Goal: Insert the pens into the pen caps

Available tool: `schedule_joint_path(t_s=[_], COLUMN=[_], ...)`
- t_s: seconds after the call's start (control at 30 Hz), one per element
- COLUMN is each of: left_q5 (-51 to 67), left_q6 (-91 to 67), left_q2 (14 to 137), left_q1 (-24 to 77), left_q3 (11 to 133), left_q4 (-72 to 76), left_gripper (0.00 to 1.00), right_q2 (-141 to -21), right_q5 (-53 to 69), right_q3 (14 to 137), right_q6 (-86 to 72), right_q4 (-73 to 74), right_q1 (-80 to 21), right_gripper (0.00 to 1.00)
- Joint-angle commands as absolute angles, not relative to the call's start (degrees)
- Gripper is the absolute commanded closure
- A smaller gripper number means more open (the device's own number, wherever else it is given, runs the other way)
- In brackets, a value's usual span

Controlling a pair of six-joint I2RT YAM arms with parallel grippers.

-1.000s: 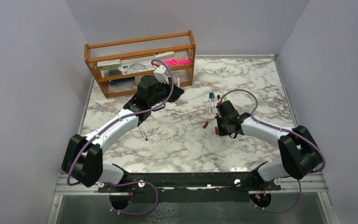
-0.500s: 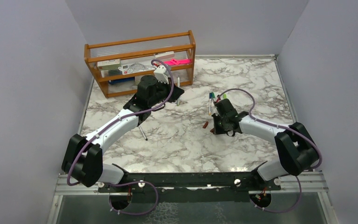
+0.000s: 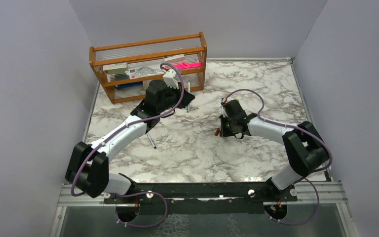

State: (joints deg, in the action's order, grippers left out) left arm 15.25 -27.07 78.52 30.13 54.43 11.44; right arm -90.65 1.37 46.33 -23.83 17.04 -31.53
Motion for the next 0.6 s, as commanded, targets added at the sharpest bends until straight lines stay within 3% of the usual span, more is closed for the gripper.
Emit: schedule_joint_path(t_s=[0.0, 0.23, 0.4, 0.47, 0.57], left_q5=[14.3, 14.4, 14.7, 14.9, 14.9], left_q6=[-26.3, -26.2, -26.4, -26.4, -26.5], left_q2=[79.2, 79.8, 80.5, 80.6, 80.9], left_q1=[30.5, 30.4, 30.4, 30.4, 30.4], left_q3=[54.2, 54.4, 54.6, 54.6, 54.3], left_q4=[11.9, 11.8, 12.1, 12.3, 12.6], left_gripper=[1.0, 1.0, 1.0, 1.0, 1.0], right_q2=[-94.6, -89.0, -85.2, -84.5, -85.1], right_q5=[-2.0, -0.6, -1.2, -1.6, -1.9], right_q3=[47.7, 47.2, 48.6, 49.0, 49.5], right_q6=[-23.1, -20.0, -16.8, -15.9, -14.3], right_q4=[17.8, 14.2, 15.9, 16.3, 17.1], right_q1=[-31.7, -31.7, -31.7, -31.7, -31.7], right_gripper=[0.99, 0.98, 0.65, 0.57, 0.54])
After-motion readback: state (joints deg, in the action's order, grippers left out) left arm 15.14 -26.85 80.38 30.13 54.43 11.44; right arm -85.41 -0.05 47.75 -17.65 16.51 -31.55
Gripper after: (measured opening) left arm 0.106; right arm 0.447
